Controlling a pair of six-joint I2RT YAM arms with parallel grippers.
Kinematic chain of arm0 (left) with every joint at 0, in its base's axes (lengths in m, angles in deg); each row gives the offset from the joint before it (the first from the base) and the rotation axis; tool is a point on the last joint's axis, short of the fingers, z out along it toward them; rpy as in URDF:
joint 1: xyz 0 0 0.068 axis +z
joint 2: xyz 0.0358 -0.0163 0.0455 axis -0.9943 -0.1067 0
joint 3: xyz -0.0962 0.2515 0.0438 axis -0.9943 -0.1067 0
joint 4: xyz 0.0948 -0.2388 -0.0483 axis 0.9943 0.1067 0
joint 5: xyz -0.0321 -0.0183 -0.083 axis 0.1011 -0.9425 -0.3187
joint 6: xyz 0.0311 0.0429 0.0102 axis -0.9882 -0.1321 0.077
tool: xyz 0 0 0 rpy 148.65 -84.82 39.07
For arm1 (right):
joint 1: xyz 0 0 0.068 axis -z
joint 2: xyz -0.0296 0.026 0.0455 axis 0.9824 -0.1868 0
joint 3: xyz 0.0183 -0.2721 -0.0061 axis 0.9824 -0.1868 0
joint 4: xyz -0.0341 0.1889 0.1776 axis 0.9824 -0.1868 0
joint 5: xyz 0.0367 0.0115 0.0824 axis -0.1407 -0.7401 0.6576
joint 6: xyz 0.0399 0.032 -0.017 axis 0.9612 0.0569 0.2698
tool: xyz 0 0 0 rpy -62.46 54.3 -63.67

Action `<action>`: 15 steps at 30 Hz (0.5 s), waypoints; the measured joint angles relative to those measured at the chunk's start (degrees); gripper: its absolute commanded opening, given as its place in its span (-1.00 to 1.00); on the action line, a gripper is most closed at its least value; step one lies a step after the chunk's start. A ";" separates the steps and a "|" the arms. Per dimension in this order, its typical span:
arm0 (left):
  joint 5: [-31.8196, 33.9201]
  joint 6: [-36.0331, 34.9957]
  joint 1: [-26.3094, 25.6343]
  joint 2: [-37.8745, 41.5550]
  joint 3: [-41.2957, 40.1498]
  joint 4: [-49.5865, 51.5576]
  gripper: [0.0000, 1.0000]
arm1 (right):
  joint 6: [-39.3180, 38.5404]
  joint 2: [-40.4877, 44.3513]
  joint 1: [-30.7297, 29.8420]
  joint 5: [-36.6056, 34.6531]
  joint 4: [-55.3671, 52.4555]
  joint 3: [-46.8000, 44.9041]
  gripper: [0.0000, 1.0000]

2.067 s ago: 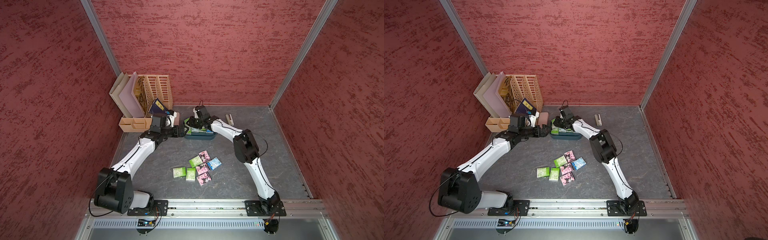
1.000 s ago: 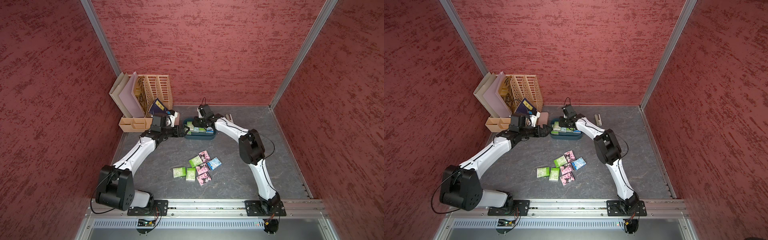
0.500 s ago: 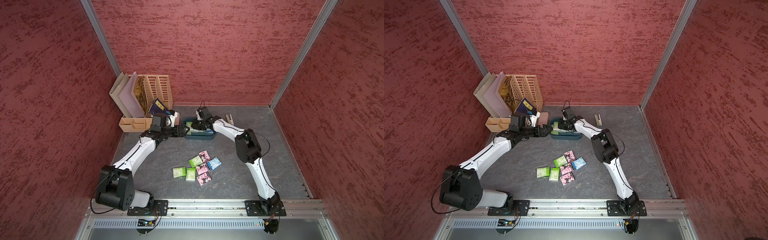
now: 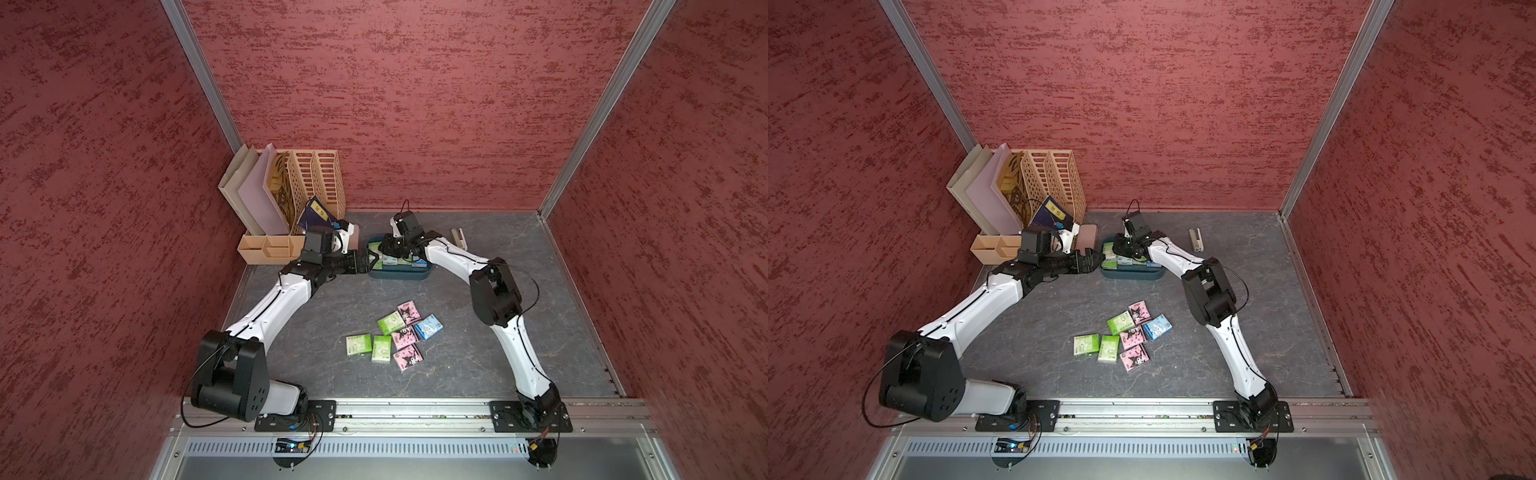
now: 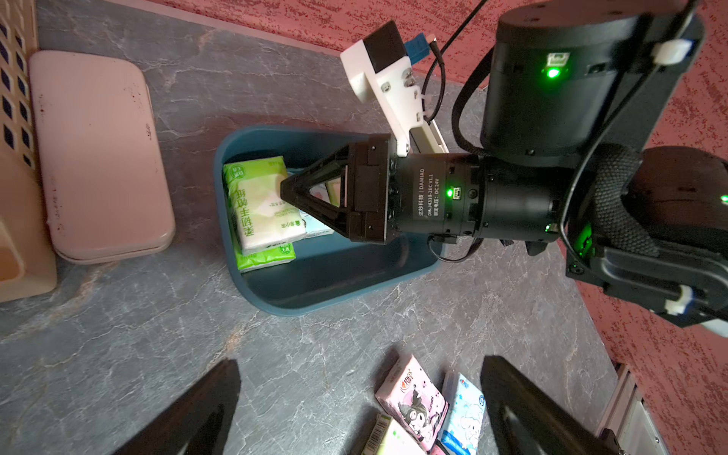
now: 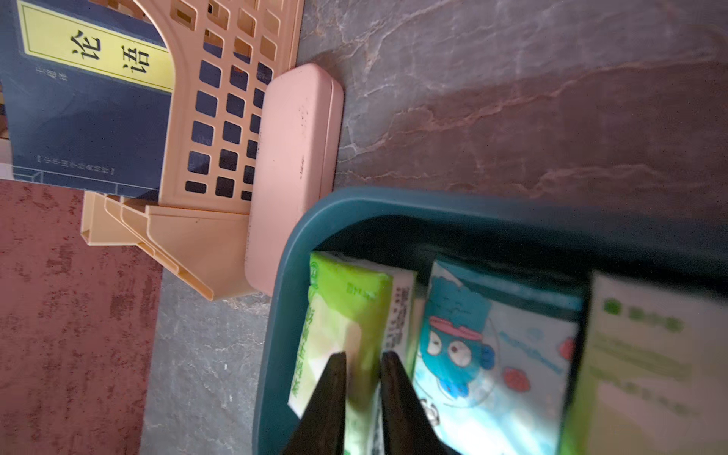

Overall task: Put the pocket tissues into the storage box
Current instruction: Place the pocket tissues in the storage box, then pick up the pocket tissues from the center of the board.

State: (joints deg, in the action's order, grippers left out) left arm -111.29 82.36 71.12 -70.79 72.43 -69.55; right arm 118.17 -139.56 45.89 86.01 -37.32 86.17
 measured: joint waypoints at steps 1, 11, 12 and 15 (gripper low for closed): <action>0.20 0.15 0.00 0.04 -0.55 -1.14 0.99 | 0.42 0.00 0.00 0.70 0.39 0.00 -0.43; 0.83 -2.95 -0.33 -5.25 8.55 -3.54 0.99 | -2.05 16.11 0.37 1.31 3.58 -15.28 0.06; 0.94 -3.32 -0.52 -5.97 10.32 -3.34 0.99 | -3.30 19.82 0.59 0.55 3.04 -16.72 0.10; 2.40 -5.46 -2.21 -7.58 14.38 -1.31 0.99 | -6.84 31.91 1.70 -2.21 2.40 -21.18 0.19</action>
State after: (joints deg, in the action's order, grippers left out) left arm -108.89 76.89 68.92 -78.37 86.81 -70.87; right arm 111.33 -107.65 47.59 83.80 -34.91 64.99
